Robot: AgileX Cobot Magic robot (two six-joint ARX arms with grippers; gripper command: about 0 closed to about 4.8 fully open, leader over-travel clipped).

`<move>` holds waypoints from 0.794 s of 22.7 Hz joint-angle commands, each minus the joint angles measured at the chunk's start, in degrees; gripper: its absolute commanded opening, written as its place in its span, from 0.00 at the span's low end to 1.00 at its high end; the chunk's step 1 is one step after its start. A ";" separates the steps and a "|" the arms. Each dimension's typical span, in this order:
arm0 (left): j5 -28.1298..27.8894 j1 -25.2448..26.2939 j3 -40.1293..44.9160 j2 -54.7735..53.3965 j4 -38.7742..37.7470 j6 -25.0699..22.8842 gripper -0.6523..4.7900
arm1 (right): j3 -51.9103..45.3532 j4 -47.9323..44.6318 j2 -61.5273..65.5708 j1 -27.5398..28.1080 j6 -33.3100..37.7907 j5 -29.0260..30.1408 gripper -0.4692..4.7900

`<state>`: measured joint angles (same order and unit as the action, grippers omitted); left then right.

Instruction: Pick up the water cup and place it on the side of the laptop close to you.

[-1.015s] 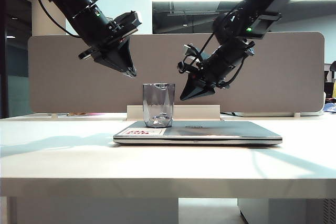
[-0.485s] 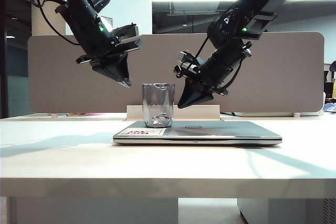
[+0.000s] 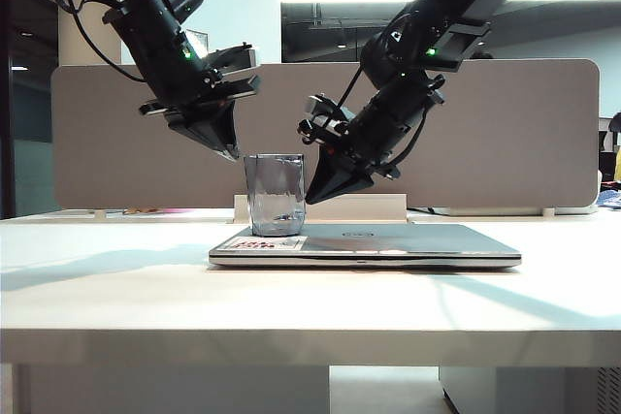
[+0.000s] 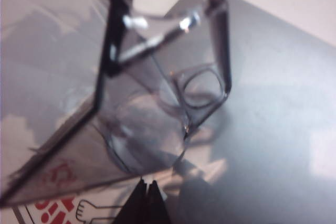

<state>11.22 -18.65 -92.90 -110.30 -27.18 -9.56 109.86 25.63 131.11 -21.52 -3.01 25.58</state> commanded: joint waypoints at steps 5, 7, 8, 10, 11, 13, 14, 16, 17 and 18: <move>-1.79 0.09 -0.13 0.22 -1.51 -2.38 0.11 | 0.37 -1.40 -0.26 0.07 -0.31 -5.16 0.09; -4.50 0.11 -0.13 0.24 -3.39 -3.63 0.11 | 0.33 -4.63 -0.20 0.42 -0.50 -7.17 0.09; -4.81 0.20 -0.15 0.28 -4.42 -3.96 0.11 | 0.33 -7.02 -0.17 0.59 -0.50 -7.43 0.10; -4.59 0.52 -0.15 0.63 -5.35 -3.98 0.11 | 0.33 -10.95 -0.15 1.03 -0.44 -7.43 0.20; -4.57 0.52 -0.15 0.94 -5.55 -4.00 0.11 | 0.33 -12.07 -0.15 1.42 -0.39 -6.99 0.23; -4.57 0.55 -0.15 1.38 -5.68 -5.07 0.11 | 0.33 -13.57 0.28 1.90 -0.39 -5.07 0.29; -4.61 0.55 -0.17 1.73 -5.79 -5.55 0.11 | 0.33 -13.70 0.87 2.25 -0.39 -3.34 0.32; -4.61 0.55 -0.20 2.49 -6.10 -5.55 0.11 | 0.35 -14.10 2.03 2.67 -0.39 -0.55 0.38; -4.55 0.55 -0.20 2.73 -6.29 -6.23 0.11 | 0.35 -14.32 2.45 2.67 -0.39 0.79 0.39; -4.57 0.55 -0.20 3.48 -6.91 -6.60 0.11 | 0.35 -14.88 3.04 2.67 -0.35 1.84 0.39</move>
<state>6.63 -18.09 -92.90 -107.85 -33.67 -15.42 109.78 12.12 134.37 -18.65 -3.22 25.61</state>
